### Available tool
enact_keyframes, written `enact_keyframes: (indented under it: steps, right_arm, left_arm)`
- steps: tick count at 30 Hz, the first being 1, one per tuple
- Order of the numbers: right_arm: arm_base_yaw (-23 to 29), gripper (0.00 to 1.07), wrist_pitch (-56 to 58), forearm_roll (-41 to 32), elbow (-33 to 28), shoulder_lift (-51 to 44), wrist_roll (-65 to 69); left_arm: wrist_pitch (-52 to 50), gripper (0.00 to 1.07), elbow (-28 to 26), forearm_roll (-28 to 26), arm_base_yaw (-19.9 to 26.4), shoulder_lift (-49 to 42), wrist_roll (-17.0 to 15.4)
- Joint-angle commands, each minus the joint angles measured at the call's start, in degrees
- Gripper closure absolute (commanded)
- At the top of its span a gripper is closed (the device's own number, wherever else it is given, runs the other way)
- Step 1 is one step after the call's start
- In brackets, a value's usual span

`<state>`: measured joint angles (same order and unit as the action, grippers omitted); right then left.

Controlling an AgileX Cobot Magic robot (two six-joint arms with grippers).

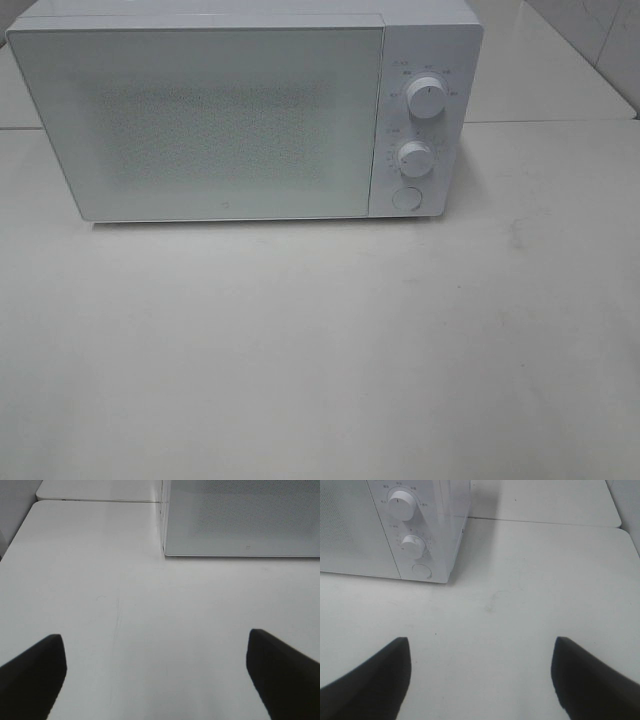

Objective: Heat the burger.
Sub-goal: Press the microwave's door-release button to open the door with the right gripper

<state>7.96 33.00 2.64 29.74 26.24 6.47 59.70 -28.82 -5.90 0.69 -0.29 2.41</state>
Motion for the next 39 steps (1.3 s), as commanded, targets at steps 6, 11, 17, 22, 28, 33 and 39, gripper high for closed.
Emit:
enact_keyframes:
  steps: [6,11,17,22,28,33,39]
  right_arm:
    - [-0.4,0.32,-11.6,-0.2,-0.3,12.5,0.6]
    - [-0.4,0.32,-17.8,-0.2,-0.3,18.4,0.9]
    - [-0.4,0.32,-25.9,-0.2,-0.3,25.4,0.9]
    - [-0.4,0.32,-31.7,-0.2,-0.3,30.1,0.9]
    - [-0.4,0.32,-39.1,0.0,-0.3,36.8,0.8]
    - [-0.3,0.32,-45.4,0.0,-0.3,42.0,0.8]
    - [-0.3,0.32,-52.5,0.0,-0.5,48.0,-0.5]
  left_arm:
    - [-0.3,0.17,0.2,-0.2,0.1,-1.1,0.1]
    - [-0.3,0.17,0.2,-0.2,0.1,-1.1,0.1]
    - [-0.3,0.17,0.2,-0.2,0.1,-1.1,0.1]
    - [-0.3,0.17,0.2,-0.2,0.1,-1.1,0.1]
    - [-0.3,0.17,0.2,-0.2,0.1,-1.1,0.1]
    - [-0.3,0.17,0.2,-0.2,0.1,-1.1,0.1]
    - [-0.3,0.17,0.2,-0.2,0.1,-1.1,0.1]
